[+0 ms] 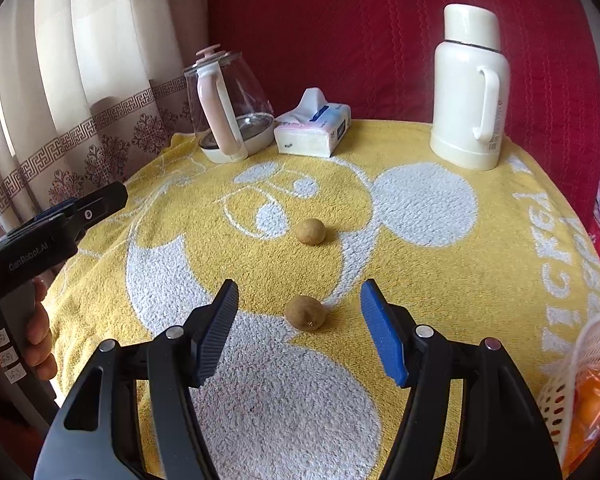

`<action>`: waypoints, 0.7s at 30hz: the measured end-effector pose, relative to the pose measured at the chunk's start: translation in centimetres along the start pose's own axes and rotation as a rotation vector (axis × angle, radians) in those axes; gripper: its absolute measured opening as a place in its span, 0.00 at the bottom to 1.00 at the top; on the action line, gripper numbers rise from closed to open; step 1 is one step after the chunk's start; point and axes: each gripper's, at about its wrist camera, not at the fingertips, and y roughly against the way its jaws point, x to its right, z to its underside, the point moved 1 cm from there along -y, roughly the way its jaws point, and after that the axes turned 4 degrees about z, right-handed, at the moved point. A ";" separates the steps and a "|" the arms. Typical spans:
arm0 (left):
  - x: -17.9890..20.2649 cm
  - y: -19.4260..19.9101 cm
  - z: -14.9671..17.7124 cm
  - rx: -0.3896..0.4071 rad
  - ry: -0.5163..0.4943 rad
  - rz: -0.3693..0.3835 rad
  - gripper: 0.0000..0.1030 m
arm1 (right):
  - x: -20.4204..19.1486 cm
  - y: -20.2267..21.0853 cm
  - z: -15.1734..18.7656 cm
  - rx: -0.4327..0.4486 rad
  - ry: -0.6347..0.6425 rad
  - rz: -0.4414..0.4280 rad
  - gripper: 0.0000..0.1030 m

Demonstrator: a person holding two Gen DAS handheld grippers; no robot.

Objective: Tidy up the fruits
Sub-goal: 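Grasp a brown round fruit on the towel with the right tool, then grasp the other brown fruit with the left tool while the right tool holds its fruit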

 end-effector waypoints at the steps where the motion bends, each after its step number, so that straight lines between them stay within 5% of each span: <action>1: -0.1 -0.2 0.1 -0.006 0.002 -0.003 0.95 | -0.1 -0.4 0.1 -0.008 0.006 0.000 0.63; 7: -0.8 -1.3 0.8 -0.033 0.019 -0.006 0.95 | -0.5 -3.0 0.5 -0.075 0.028 -0.004 0.43; 15: -1.2 -2.0 1.2 -0.052 0.026 -0.007 0.95 | -0.2 -4.9 0.8 -0.114 0.021 0.008 0.40; 21: -1.1 -2.5 1.4 -0.065 0.025 0.004 0.95 | 0.1 -5.9 1.0 -0.144 0.016 -0.003 0.29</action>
